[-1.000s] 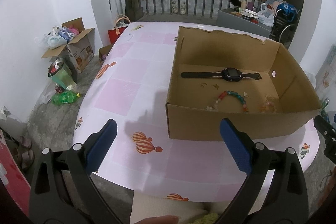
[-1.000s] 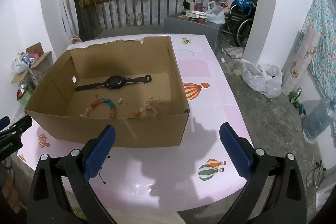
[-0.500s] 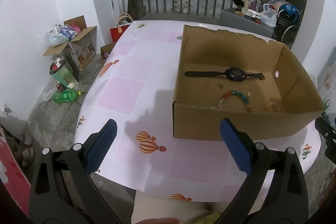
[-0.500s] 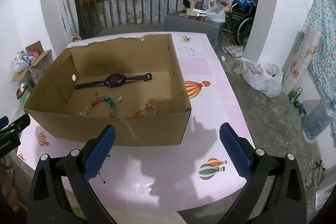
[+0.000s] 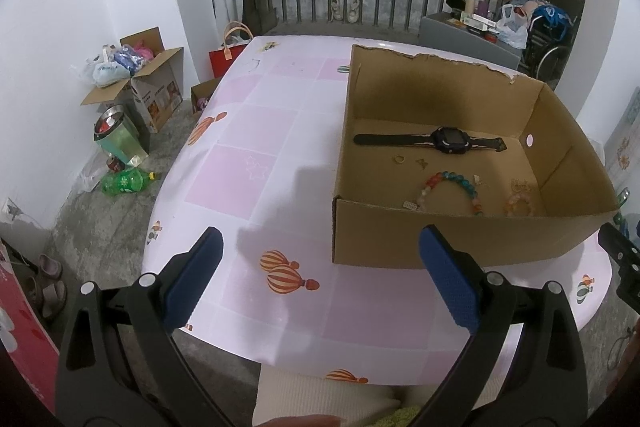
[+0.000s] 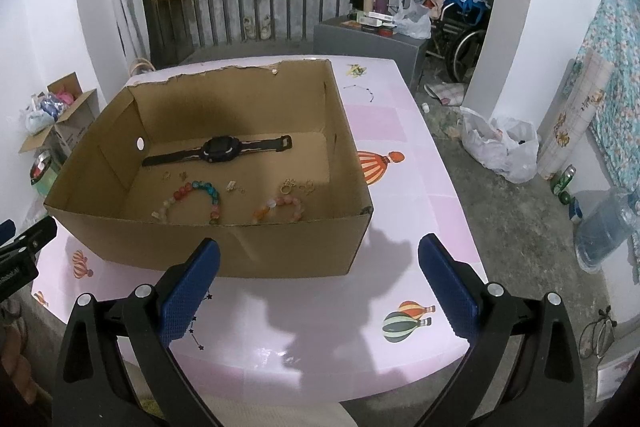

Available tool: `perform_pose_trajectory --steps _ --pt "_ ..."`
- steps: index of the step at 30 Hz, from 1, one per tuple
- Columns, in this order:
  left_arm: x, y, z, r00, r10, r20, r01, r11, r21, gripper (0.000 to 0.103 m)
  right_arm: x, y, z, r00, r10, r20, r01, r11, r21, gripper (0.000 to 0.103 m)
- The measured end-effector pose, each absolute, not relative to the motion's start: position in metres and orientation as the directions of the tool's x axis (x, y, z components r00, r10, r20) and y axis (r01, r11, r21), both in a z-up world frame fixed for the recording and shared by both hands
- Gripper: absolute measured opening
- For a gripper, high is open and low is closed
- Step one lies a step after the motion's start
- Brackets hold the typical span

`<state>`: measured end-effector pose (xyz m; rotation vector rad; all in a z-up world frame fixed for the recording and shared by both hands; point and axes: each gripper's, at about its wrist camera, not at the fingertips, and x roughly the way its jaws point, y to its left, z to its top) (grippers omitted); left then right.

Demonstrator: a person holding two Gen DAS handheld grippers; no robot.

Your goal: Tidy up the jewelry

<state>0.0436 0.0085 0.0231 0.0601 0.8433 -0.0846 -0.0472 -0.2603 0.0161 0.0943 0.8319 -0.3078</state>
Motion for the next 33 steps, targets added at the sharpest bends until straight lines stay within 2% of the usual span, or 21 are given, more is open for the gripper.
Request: perform_pose_trajectory --steps 15,23,33 --pt "0.046 0.011 0.023 0.666 -0.055 -0.744 0.098 0.995 0.014 0.095 -0.051 -0.257 0.025 0.663 -0.263 -0.701 0.308 0.949 -0.064 0.097" --pt "0.046 0.012 0.022 0.669 -0.054 -0.741 0.097 0.995 0.015 0.095 -0.061 -0.257 0.036 0.726 -0.296 -0.621 0.341 0.939 -0.049 0.097" --pt "0.05 0.015 0.018 0.702 -0.049 -0.711 0.085 0.996 0.015 0.095 -0.06 -0.257 0.032 0.719 -0.286 -0.634 0.34 0.94 -0.039 0.097"
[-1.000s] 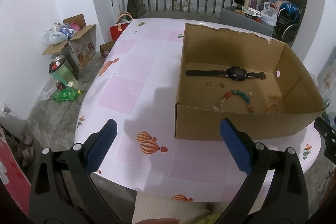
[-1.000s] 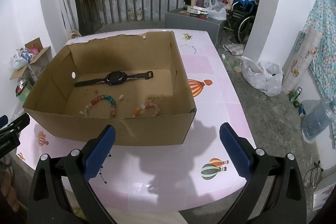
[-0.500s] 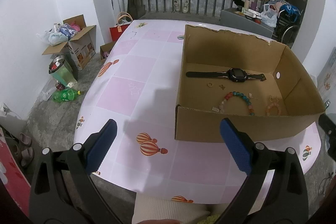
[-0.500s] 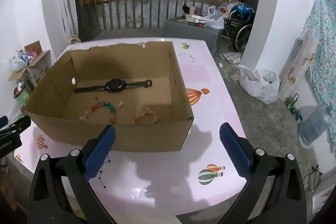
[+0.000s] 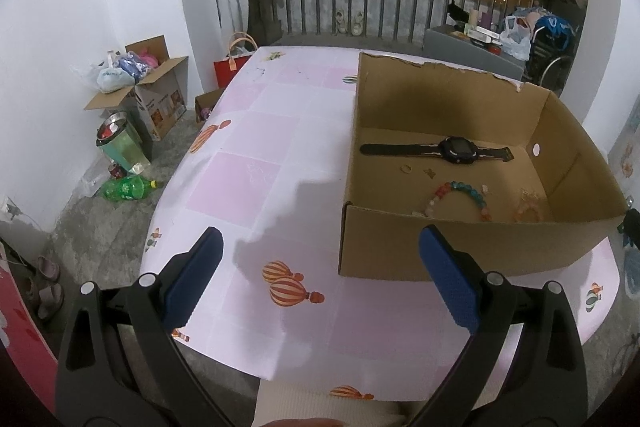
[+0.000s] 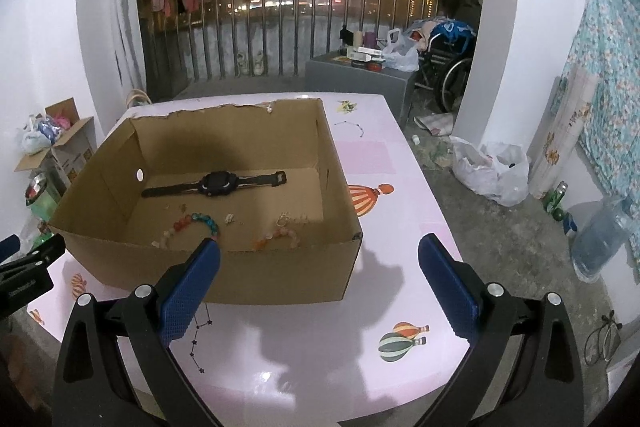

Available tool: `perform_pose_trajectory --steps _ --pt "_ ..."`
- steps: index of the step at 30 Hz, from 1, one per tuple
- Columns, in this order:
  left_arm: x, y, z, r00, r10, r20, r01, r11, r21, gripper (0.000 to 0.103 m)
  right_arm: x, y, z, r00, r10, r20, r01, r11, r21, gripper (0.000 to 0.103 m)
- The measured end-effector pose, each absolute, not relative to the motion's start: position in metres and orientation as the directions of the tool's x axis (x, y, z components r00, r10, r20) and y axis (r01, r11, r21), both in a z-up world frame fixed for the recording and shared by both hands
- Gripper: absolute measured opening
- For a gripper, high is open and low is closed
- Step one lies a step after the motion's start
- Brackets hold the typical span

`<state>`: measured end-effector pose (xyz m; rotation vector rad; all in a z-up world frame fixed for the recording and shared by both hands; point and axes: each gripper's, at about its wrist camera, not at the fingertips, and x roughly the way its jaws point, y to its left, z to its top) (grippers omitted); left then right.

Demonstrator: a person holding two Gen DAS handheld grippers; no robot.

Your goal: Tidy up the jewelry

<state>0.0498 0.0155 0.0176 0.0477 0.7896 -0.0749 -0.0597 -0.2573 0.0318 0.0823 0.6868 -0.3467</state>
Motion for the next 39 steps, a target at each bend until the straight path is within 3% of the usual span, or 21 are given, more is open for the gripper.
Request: perform_pose_trajectory --steps 39 --pt "0.052 0.02 0.017 0.727 -0.042 -0.685 0.079 0.997 0.023 0.095 -0.0596 -0.2564 0.0269 0.718 -0.288 -0.634 0.347 0.937 -0.032 0.097"
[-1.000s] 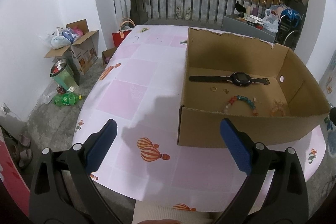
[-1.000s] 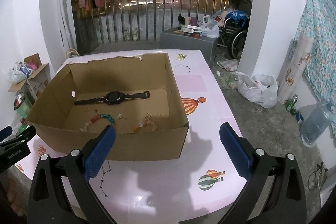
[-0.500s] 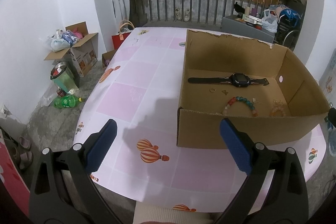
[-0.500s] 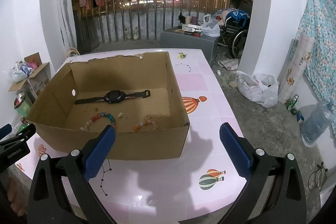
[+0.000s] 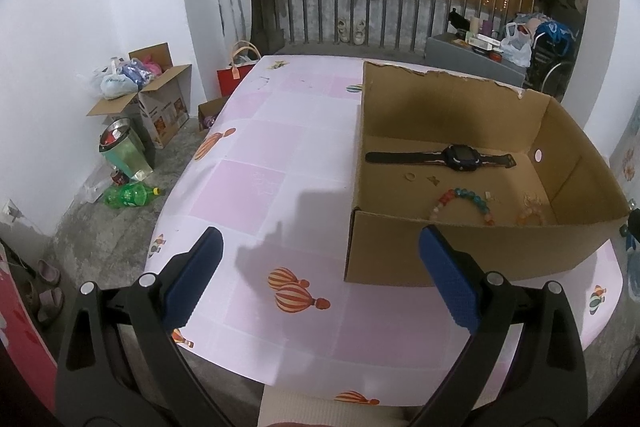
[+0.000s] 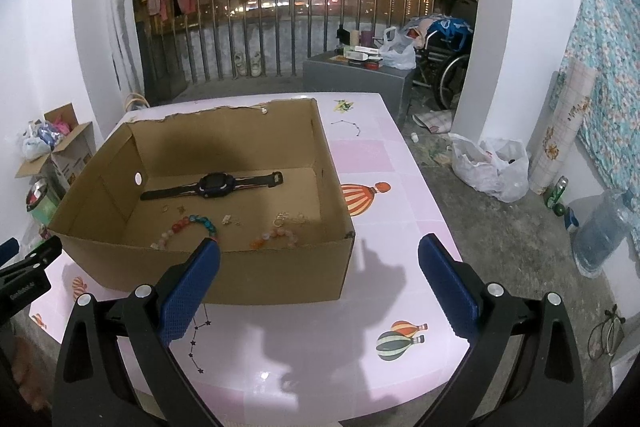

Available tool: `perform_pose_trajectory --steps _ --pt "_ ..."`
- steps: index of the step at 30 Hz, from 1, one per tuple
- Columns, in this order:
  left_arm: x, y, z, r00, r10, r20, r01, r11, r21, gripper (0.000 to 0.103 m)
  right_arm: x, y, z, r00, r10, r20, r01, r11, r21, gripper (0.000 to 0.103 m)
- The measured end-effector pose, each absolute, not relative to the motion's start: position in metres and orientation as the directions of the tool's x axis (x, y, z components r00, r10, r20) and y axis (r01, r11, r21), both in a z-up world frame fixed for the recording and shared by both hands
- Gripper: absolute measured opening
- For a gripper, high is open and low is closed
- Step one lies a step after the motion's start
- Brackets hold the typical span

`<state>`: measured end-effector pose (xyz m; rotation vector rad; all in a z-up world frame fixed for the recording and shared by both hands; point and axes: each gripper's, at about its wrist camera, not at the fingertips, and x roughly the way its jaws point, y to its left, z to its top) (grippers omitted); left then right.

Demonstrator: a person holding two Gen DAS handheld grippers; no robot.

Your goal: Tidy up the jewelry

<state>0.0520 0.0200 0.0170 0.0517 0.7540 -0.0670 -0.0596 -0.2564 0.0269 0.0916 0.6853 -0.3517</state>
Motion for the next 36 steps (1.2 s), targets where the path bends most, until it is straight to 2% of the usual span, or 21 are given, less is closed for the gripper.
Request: perform_pose_trajectory --steps 36 --pt "0.0505 0.0177 0.0164 0.733 -0.046 -0.679 0.081 0.996 0.021 0.095 -0.0601 -0.2583 0.0276 0.718 -0.284 -0.636 0.345 0.938 -0.03 0.097"
